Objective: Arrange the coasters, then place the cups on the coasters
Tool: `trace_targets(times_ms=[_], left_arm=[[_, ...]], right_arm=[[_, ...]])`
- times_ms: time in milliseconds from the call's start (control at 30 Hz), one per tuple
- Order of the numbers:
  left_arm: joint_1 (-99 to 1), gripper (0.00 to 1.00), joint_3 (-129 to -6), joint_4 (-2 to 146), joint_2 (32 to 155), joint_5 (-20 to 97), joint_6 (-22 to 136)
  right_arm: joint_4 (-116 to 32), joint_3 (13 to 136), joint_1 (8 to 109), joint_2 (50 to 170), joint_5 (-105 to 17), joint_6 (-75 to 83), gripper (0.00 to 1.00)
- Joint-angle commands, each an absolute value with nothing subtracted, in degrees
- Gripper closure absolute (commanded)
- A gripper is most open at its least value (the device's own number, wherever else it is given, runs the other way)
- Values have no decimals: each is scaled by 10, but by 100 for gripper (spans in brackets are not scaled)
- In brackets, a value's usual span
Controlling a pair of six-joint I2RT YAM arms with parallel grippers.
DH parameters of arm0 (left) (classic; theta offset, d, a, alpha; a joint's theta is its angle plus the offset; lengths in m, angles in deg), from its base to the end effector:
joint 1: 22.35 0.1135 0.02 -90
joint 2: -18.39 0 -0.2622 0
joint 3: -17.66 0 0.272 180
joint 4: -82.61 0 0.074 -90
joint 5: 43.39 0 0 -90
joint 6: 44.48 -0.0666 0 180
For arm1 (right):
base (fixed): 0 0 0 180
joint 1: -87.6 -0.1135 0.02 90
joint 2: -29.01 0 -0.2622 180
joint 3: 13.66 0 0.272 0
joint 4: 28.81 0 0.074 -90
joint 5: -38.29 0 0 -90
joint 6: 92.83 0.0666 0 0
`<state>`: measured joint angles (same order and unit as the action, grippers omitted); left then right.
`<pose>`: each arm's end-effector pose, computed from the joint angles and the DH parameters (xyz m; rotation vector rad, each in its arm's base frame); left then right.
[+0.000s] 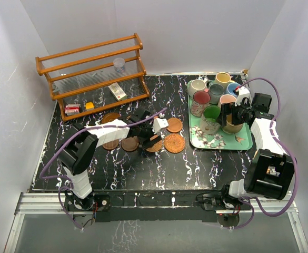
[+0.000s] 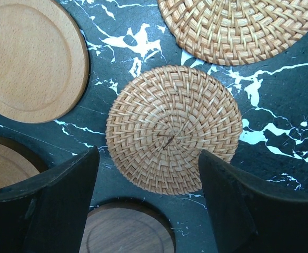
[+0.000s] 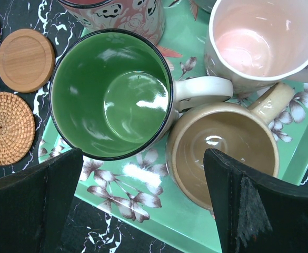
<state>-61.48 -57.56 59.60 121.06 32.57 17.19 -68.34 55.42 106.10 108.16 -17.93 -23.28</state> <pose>0.3056 -0.2695 0.1370 1.4511 1.9780 -0.3833 0.3174 -0.0671 0.2249 -0.2921 2.2646 0.3712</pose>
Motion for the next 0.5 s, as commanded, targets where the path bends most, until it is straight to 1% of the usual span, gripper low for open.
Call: trace_targets(times_ms=[0, 333, 467], left_arm=[[-617, 25, -603, 570, 1186, 321, 179], [-617, 22, -681, 550, 1178, 276, 206], [-617, 17, -699, 541, 1163, 261, 217]], right_arm=[[-666, 563, 1064, 1077, -178, -231, 2], [-684, 605, 1062, 1076, -191, -221, 2], [-712, 646, 1058, 1083, -219, -233, 2]])
